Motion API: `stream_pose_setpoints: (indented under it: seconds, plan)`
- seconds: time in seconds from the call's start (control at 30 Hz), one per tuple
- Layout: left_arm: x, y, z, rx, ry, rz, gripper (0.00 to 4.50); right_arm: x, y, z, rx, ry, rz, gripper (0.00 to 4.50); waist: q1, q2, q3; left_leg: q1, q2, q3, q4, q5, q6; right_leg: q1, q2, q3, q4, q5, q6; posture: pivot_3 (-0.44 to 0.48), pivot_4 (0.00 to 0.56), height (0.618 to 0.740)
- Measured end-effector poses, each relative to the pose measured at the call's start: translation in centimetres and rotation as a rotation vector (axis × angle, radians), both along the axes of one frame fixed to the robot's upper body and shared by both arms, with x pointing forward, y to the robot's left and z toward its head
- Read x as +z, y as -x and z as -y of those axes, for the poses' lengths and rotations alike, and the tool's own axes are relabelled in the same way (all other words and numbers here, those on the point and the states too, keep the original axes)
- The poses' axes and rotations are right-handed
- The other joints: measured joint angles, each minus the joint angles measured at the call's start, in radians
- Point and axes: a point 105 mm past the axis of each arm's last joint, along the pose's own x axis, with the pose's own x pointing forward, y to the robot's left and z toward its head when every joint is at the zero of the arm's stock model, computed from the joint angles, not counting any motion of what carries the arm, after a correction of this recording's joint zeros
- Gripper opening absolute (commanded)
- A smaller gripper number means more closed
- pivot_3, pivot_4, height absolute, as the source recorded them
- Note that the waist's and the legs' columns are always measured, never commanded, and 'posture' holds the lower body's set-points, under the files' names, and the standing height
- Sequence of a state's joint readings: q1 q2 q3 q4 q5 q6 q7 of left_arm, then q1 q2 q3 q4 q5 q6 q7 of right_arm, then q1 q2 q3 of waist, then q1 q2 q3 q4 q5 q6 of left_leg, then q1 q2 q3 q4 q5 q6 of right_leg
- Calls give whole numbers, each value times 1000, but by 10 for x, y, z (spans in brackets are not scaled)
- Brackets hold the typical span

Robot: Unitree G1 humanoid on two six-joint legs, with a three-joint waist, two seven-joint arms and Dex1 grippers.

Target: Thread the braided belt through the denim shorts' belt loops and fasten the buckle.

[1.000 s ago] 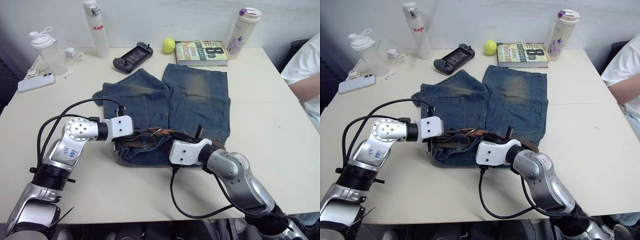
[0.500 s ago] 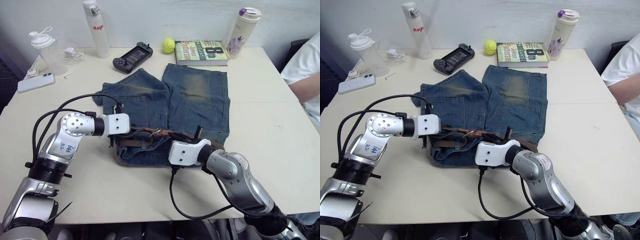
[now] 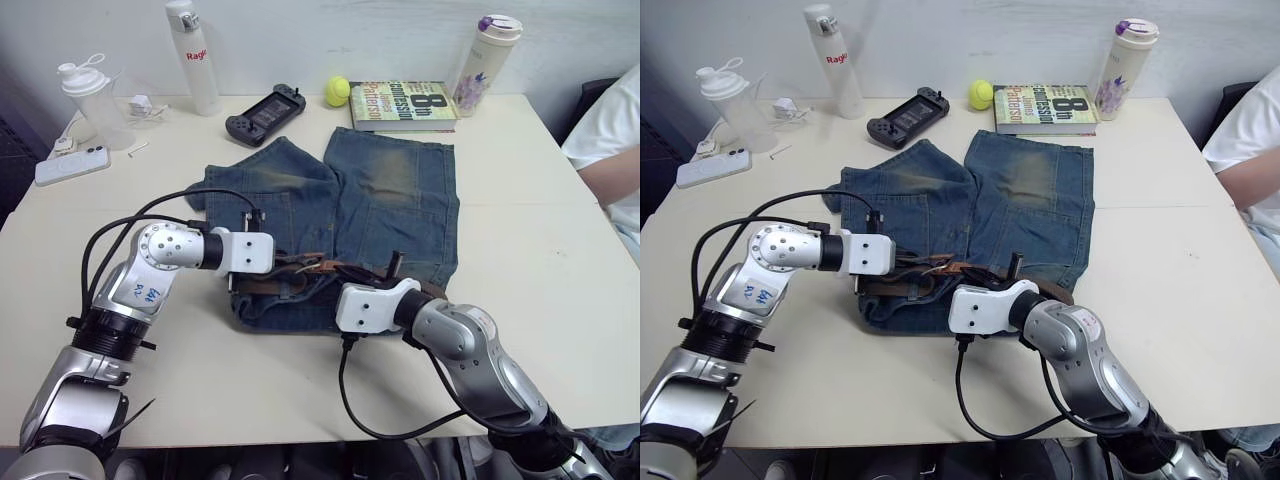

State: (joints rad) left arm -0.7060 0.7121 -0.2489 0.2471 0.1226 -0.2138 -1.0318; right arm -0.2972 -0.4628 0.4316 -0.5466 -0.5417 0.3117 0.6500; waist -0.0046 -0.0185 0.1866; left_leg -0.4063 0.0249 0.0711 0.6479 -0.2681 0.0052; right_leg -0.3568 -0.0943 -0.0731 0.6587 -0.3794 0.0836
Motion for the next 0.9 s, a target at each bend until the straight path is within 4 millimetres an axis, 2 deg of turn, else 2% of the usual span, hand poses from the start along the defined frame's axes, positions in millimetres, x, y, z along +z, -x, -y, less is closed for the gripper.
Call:
stream_pose_setpoints:
  seconds: [0.3, 0.53, 0.77, 0.9]
  plan:
    - [6, -7, -14, 69, 21, 0, 0, 3, -1, -2, -9, -22, 4, 79, 0, 0, 0, 0, 0, 1, 0, 0, 0, -1, 0, 0, 0, 0, 0, 0, 150, 740]
    - [21, -7, -14, 144, 111, 21, 0, 12, -16, -9, -26, -37, 15, 79, -3, 0, 0, 0, 1, 0, 0, 0, 0, -1, 0, 0, 1, 0, 0, 0, 150, 740]
    - [11, 2, -20, 229, 173, -38, 0, 9, -24, -19, -6, 6, 7, 79, -6, 0, 0, 0, 1, 0, 0, 0, 0, -1, 0, 0, 1, 0, 0, 0, 150, 740]
    - [6, 6, -39, 304, 182, -59, 0, 8, -25, -25, 27, 35, 10, 79, -17, 0, 0, 0, 1, 0, 0, 0, 0, -1, 0, 0, 2, 0, 0, 0, 150, 740]
